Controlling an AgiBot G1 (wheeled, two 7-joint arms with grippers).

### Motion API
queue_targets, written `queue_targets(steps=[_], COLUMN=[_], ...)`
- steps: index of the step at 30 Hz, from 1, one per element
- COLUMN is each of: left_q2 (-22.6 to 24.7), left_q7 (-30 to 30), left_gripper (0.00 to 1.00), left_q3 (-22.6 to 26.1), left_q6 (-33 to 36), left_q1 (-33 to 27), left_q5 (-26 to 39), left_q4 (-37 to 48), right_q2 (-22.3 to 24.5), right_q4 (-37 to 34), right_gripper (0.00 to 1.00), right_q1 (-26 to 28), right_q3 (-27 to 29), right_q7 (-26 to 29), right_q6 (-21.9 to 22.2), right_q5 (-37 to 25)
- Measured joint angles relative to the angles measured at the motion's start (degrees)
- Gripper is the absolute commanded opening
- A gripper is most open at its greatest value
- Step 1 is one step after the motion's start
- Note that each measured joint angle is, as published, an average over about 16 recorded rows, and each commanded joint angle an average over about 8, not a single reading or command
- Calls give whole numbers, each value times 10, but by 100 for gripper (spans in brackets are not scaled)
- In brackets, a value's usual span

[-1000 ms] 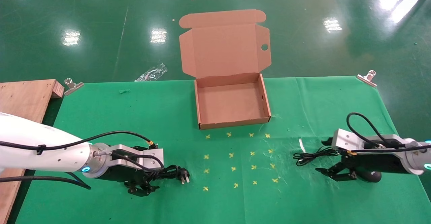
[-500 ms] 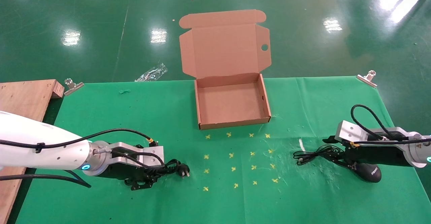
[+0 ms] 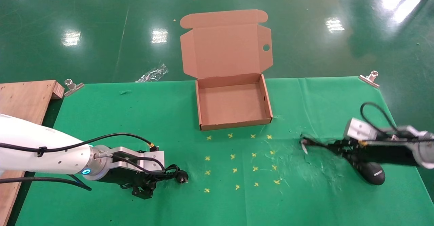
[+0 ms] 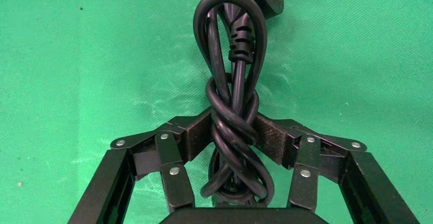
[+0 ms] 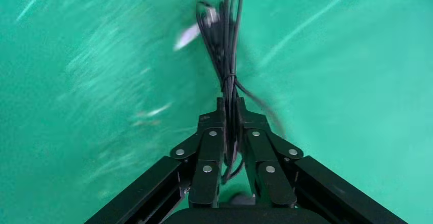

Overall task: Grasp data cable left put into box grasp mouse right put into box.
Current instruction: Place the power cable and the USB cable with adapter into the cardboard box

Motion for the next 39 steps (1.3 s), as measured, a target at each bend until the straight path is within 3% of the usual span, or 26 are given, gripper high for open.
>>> queue_targets(steps=[9, 16, 22, 23, 30, 31, 39], left_q2=[30, 128, 208, 218, 241, 241, 240], left_q7=[-2, 34, 77, 82, 98, 97, 84], left_gripper=[0, 0, 0, 6, 94, 100, 100], left_q3=[-23, -14, 42, 54, 154, 169, 260], left_q6=[9, -57, -155, -171, -264, -274, -328], left_q1=[-57, -93, -110, -113, -134, -137, -160], left_q5=[-39, -40, -50, -55, -110, -118, -178], left_q4=[5, 95, 182, 194, 231, 232, 238], right_q2=[21, 45, 75, 80, 113, 116, 129], right_q4=[39, 97, 168, 180, 262, 271, 318], right_gripper=[0, 0, 0, 0, 0, 0, 0], right_q1=[36, 59, 68, 68, 60, 58, 42], right_q3=[19, 33, 46, 48, 64, 66, 78], right_q7=[13, 38, 74, 81, 125, 130, 154], right_q6=[-15, -31, -46, -49, -60, -60, -55], right_q5=[24, 41, 58, 61, 85, 88, 109])
